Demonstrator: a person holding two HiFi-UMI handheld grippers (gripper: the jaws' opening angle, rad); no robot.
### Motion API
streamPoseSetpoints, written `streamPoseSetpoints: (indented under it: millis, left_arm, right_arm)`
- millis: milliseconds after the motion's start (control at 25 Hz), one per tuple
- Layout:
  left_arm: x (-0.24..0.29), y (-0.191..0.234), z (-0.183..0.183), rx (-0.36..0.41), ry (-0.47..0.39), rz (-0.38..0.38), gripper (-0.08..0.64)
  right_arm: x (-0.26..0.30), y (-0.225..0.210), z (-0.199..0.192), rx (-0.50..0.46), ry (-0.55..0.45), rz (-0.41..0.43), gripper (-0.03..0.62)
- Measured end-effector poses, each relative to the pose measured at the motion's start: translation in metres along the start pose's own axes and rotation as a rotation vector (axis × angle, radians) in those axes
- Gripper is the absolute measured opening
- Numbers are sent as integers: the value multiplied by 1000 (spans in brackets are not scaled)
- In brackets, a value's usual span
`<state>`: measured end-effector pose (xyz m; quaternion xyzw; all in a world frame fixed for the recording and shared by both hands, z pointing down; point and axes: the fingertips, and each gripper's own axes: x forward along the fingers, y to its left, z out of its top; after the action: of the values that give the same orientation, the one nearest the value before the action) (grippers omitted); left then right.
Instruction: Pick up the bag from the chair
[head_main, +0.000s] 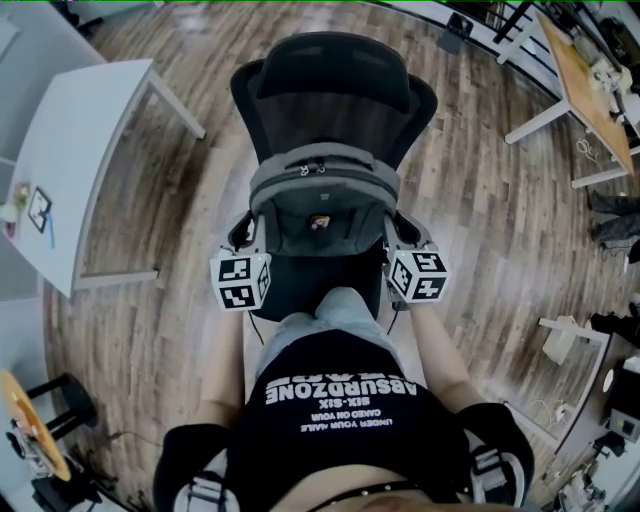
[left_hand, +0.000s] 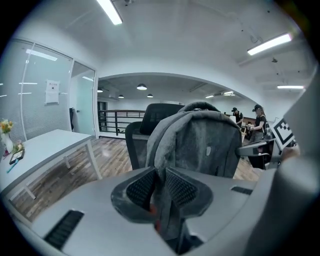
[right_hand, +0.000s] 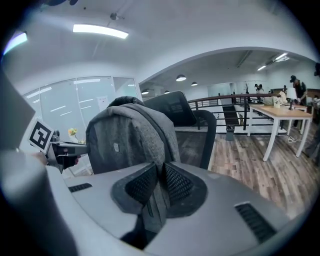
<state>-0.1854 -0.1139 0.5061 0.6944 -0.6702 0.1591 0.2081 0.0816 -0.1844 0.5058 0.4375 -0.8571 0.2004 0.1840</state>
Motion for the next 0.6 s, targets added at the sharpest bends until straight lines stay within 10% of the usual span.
streamPoseSetpoints:
  millis: [600]
  left_arm:
    - [-40, -10, 51, -38, -149, 0, 75]
  right_arm:
    - [-34, 9, 42, 58, -128, 30, 54]
